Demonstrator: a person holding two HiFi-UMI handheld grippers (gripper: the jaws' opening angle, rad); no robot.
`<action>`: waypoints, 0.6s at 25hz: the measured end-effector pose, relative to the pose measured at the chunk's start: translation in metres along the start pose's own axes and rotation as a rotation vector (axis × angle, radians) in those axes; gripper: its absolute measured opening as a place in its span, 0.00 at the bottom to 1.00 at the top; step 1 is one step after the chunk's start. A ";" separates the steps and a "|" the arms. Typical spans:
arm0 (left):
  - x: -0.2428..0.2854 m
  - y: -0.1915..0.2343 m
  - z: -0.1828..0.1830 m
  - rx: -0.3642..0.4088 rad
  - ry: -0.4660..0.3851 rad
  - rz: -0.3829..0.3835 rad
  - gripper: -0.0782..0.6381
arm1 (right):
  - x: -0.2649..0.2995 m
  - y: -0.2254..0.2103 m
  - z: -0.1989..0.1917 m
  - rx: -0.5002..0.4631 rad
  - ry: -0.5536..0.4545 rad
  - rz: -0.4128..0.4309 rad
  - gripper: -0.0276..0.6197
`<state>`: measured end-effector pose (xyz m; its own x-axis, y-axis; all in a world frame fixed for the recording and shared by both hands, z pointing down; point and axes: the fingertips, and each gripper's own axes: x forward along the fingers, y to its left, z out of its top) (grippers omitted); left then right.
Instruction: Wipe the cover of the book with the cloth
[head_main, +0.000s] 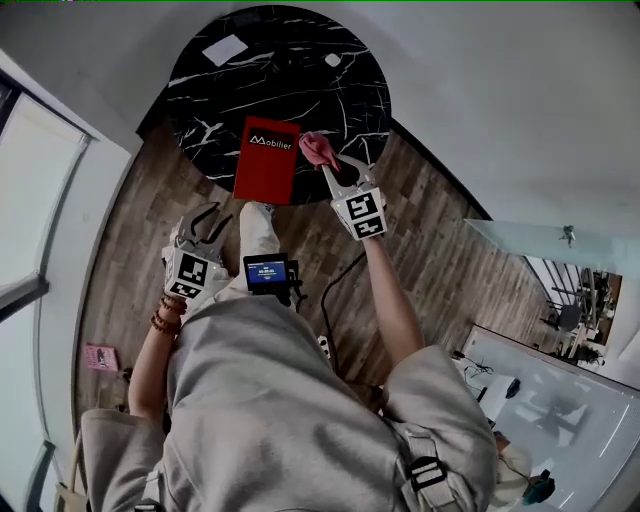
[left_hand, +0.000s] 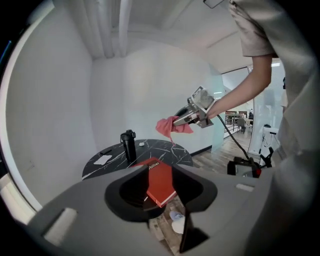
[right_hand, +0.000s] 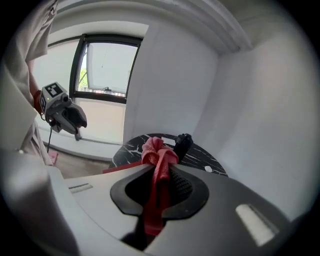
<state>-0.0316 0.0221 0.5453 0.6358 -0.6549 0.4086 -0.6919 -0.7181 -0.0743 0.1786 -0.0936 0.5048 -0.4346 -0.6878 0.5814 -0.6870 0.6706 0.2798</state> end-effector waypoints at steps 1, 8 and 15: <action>0.008 0.001 -0.004 0.007 0.016 -0.003 0.31 | 0.018 -0.005 -0.007 -0.028 0.027 0.018 0.14; 0.062 0.003 -0.048 0.019 0.136 -0.016 0.34 | 0.122 -0.018 -0.058 -0.281 0.216 0.153 0.14; 0.106 -0.007 -0.106 -0.009 0.260 -0.045 0.39 | 0.183 -0.020 -0.104 -0.319 0.351 0.268 0.14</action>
<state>0.0041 -0.0170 0.6853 0.5572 -0.5392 0.6315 -0.6691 -0.7419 -0.0430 0.1731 -0.2037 0.6847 -0.3118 -0.3836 0.8693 -0.3441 0.8984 0.2730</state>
